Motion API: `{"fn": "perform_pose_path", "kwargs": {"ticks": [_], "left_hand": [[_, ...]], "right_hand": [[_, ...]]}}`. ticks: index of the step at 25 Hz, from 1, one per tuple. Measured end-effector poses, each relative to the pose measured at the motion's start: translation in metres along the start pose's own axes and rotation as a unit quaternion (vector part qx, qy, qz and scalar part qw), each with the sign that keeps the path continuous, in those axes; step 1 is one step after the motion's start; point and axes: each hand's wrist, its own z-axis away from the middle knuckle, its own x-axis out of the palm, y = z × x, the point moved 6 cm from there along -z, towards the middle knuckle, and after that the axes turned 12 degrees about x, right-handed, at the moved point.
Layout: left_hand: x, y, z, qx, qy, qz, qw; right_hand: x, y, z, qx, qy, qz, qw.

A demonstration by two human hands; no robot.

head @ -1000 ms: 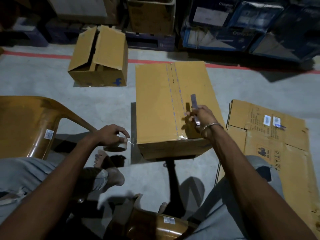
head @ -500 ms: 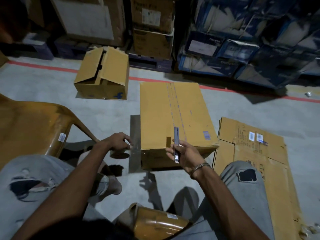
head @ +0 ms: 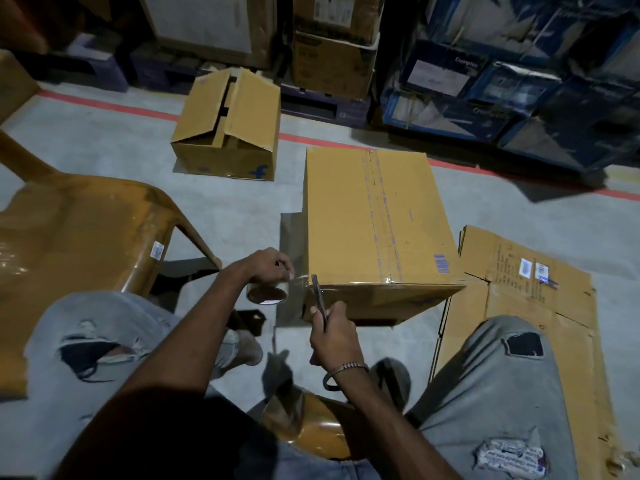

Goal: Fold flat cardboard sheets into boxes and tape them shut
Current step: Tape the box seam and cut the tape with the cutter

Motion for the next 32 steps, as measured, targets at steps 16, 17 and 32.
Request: {"fn": "perform_pose_path", "kwargs": {"ticks": [16,17,32], "left_hand": [[0.006,-0.002,-0.009,-0.011,0.012,-0.005,1.0],[0.008,-0.003,-0.01,-0.009,0.01,-0.01,1.0],[0.005,-0.013,-0.007,-0.008,0.036,-0.039,0.999]], "right_hand": [[0.035,-0.037,-0.015,0.013,0.055,0.191,0.98],[0.036,-0.039,-0.016,0.015,0.052,0.197,0.979],[0.028,-0.02,-0.003,0.063,-0.021,0.261,0.963]]}}
